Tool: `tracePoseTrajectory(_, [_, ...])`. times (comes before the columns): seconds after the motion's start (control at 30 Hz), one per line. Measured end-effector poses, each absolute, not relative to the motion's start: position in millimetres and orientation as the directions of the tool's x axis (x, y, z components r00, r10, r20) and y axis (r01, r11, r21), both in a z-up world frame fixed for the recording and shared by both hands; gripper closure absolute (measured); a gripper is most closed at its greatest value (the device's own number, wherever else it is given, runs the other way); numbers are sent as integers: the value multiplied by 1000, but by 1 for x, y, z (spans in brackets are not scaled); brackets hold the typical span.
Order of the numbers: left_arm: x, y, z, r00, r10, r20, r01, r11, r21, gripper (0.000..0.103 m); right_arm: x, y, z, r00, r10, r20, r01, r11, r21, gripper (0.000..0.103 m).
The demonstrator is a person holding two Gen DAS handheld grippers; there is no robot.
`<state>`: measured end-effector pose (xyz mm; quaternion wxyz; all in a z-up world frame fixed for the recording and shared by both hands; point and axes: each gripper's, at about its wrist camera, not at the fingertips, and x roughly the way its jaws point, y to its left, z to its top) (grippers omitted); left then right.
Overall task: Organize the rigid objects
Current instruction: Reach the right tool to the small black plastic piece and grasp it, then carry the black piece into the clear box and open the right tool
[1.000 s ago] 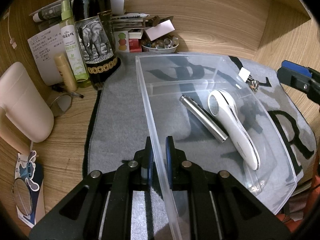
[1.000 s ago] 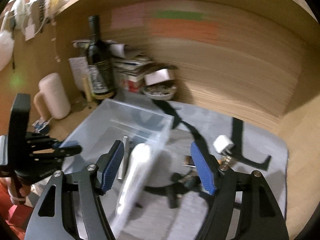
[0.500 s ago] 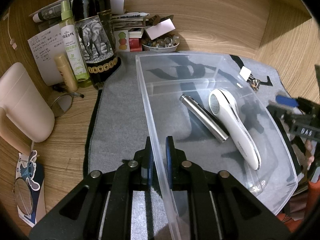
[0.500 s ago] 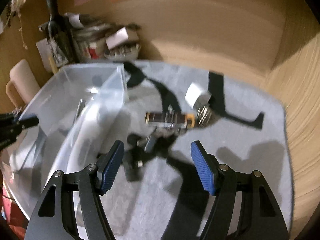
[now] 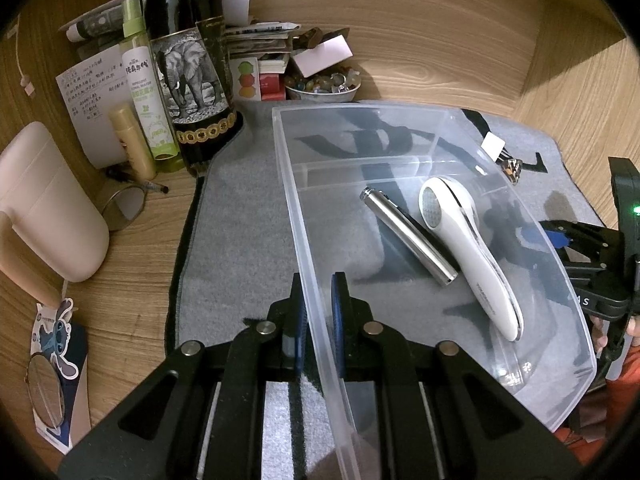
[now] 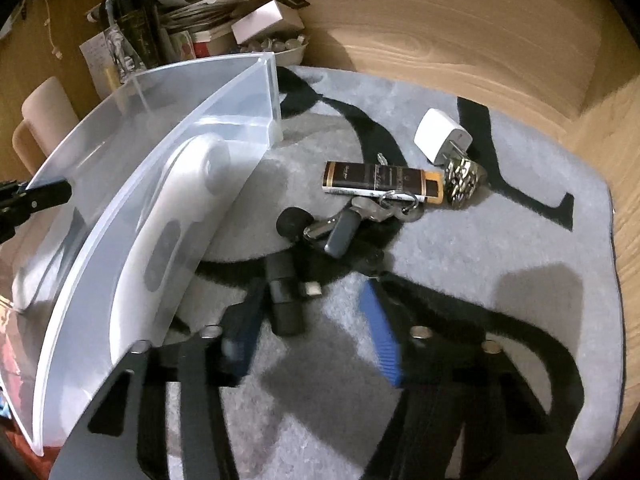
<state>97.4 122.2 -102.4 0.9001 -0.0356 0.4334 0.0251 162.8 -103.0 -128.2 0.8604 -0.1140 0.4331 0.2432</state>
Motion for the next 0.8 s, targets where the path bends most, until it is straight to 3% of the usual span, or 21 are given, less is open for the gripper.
tracePoseTrajectory(0.1, [98, 121, -103, 623, 14, -782, -76, 996, -43, 92, 163, -101, -128, 508, 324, -798, -528, 849, 8, 79])
tracePoseTrajectory(0.8, [98, 120, -104, 622, 12, -783, -77, 996, -46, 92, 151, -97, -76, 616, 361, -700, -526, 850, -25, 79])
